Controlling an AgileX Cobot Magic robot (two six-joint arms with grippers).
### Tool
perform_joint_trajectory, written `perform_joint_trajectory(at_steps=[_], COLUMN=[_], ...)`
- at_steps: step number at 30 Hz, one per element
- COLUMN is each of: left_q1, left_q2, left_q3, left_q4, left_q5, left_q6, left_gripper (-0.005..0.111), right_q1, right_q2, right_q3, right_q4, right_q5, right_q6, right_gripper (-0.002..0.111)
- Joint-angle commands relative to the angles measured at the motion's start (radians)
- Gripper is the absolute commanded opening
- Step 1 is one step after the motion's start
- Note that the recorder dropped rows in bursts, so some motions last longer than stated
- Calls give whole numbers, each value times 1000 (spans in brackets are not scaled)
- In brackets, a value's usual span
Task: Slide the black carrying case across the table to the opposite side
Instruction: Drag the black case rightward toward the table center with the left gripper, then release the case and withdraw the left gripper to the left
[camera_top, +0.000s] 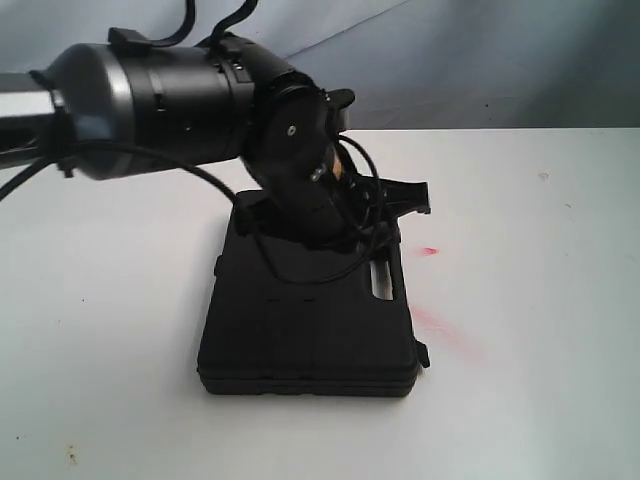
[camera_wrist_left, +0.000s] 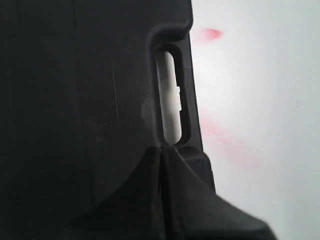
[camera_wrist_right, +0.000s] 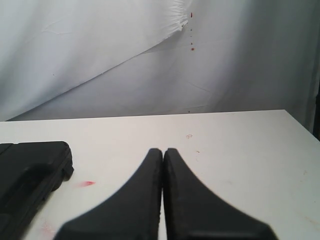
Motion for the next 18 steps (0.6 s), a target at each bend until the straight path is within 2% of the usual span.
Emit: perform_joint_trajectory(at_steps=[1,8,18], left_q1=[18,69,192], left_q2=[-94,-267,-516], left_q3=[125,382,698], left_q4=[-13,-66,-105], left_q5=[-93,-246,-418], left_q6=[22,70,212], left_gripper=[0,0,0], right_q1=[-8,-8,-10], right_q2=[-6,-6,-6], right_q3=[4,4,4], right_q4=[-9,-9,-9], right_q5=[-3,-3,-3], right_q6=[-2,-2,-2], right_gripper=[0,0,0])
